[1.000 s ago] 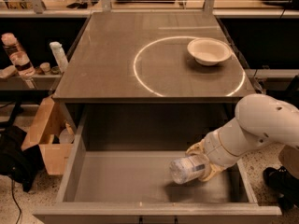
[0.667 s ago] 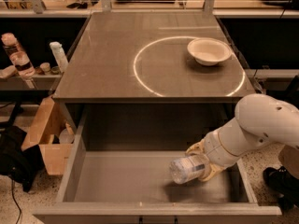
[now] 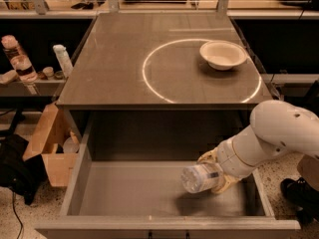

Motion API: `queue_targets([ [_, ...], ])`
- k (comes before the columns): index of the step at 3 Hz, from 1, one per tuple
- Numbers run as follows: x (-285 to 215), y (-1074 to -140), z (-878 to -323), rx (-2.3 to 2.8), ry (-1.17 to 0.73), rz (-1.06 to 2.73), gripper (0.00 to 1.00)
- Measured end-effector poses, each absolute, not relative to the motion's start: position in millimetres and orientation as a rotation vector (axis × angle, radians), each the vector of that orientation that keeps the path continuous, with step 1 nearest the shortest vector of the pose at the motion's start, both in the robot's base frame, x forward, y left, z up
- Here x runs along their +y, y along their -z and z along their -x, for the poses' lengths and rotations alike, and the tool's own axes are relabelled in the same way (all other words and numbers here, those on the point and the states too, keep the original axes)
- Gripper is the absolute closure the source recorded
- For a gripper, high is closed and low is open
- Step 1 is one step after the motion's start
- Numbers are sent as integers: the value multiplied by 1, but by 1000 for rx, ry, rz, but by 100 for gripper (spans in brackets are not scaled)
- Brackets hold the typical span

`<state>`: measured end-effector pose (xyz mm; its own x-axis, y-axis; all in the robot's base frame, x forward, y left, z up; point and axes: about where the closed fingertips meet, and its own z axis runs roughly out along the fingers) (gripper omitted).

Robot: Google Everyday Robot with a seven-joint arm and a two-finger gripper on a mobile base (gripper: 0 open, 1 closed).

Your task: Place blue plastic bottle into top drawer

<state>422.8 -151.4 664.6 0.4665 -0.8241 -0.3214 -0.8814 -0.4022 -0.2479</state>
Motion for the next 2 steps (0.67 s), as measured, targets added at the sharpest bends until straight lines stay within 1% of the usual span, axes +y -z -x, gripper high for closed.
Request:
queue_targets([
  [1,-151,-665,-423,1434,-207,2339,0],
  [2,-151,-665,-423,1434,-207,2339,0],
])
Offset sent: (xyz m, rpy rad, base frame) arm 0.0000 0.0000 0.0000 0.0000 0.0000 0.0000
